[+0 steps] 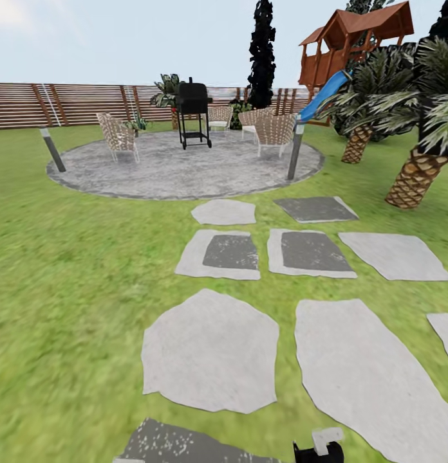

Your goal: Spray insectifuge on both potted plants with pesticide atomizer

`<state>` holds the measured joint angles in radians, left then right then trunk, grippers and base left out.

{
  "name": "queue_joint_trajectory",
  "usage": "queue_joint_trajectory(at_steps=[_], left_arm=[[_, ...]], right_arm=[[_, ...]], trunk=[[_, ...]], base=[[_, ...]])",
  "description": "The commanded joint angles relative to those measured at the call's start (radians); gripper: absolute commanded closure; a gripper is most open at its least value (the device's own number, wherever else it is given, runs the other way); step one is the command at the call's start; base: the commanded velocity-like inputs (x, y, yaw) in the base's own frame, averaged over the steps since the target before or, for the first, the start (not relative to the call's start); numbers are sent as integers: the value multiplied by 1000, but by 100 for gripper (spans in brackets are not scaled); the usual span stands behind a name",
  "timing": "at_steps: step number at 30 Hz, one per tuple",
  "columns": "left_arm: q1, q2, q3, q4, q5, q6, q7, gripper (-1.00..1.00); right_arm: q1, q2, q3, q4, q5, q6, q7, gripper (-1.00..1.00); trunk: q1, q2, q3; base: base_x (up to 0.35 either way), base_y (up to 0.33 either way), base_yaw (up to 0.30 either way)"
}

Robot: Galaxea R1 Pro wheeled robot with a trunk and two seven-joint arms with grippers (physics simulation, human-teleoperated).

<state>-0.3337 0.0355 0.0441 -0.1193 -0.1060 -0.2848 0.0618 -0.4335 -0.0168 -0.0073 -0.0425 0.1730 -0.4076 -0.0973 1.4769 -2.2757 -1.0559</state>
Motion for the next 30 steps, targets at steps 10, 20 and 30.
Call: queue_joint_trajectory(at_steps=[10,20,30], left_arm=[[-1,0,5,1,-11,-4,4,100],[-1,0,5,1,-11,-4,4,100],[-1,0,5,1,-11,-4,4,100]], right_arm=[[-1,1,0,2,11,-2,-7,-100],[-1,1,0,1,11,-2,-7,-100],[-1,1,0,2,11,-2,-7,-100]], trunk=[[0,0,-1],[0,0,-1],[0,0,-1]], base=[[339,0,0],[338,0,0],[339,0,0]])
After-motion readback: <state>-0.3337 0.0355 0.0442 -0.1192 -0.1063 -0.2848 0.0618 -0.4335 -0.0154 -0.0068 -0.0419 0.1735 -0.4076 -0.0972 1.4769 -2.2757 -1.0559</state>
